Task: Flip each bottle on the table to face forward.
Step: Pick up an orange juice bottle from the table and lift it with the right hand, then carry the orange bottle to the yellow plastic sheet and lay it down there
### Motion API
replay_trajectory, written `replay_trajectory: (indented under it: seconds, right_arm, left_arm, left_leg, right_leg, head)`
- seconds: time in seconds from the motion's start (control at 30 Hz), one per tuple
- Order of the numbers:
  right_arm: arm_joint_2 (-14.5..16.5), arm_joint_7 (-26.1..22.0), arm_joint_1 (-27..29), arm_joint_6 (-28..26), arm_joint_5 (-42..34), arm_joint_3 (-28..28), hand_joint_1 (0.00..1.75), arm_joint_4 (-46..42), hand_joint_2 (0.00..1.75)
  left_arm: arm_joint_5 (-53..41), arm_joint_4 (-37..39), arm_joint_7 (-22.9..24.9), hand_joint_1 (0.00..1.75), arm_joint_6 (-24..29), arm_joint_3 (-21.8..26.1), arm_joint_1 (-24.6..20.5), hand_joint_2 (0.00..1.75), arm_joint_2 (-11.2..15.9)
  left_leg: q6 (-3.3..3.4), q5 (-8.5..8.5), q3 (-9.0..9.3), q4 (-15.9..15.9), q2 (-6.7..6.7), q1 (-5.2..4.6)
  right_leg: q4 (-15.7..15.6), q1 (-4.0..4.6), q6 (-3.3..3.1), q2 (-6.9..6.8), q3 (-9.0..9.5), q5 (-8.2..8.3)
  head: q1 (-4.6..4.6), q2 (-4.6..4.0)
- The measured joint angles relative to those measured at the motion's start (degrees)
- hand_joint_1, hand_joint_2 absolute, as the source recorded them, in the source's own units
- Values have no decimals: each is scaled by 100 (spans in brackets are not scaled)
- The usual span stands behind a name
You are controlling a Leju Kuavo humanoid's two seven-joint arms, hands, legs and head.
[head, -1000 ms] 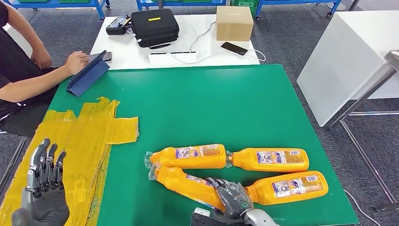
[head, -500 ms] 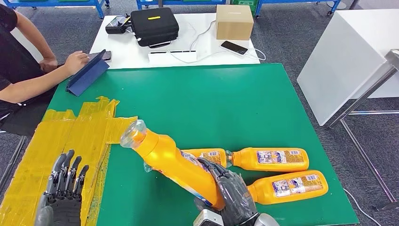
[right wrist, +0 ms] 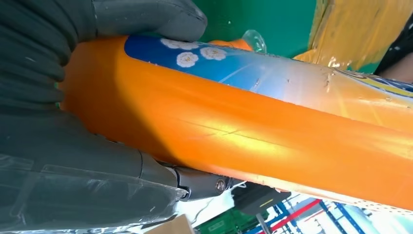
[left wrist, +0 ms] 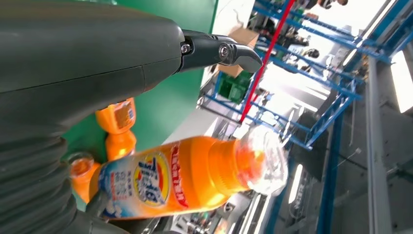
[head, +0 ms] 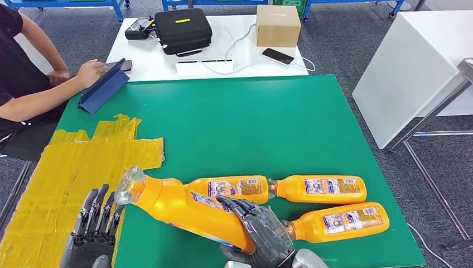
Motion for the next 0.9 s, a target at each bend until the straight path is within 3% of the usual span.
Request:
replay_trajectory:
  seconds: [0.23,0.4,0.57,0.9]
  right_arm:
    - [34,-68,-170,353,11,82,175,100,175]
    - [348,-306,-545,860,-65,208,175,286,175]
    - [443,-723,-627,951,-110,272,175,574,175]
    - [458,-924,-796,1245,-144,457,175,917,175]
  left_arm:
    - [184,158,-57,0,188,-295,-58,175,293]
    - [583,322,-124,0,426,-607,-316,175,605]
    - [794,486,-348,0,338,-832,-343,175,916]
    - [1359,749,-506,0,162,-1136,-461,175,1268]
  left_leg:
    - [0,0,4,0,0,0]
    - [-1,2,11,0,0,2]
    - [-2,2,0,0,-1,2]
    - [-1,2,0,0,-1,1]
  right_leg:
    - [0,0,0,0,-3,0]
    - [3,1,-1,0,0,1]
    - [6,1,-1,0,2,0]
    - [4,0,-1,0,-1,0]
  head:
    - [0,0]
    - [0,0]
    - [1,0]
    - [1,0]
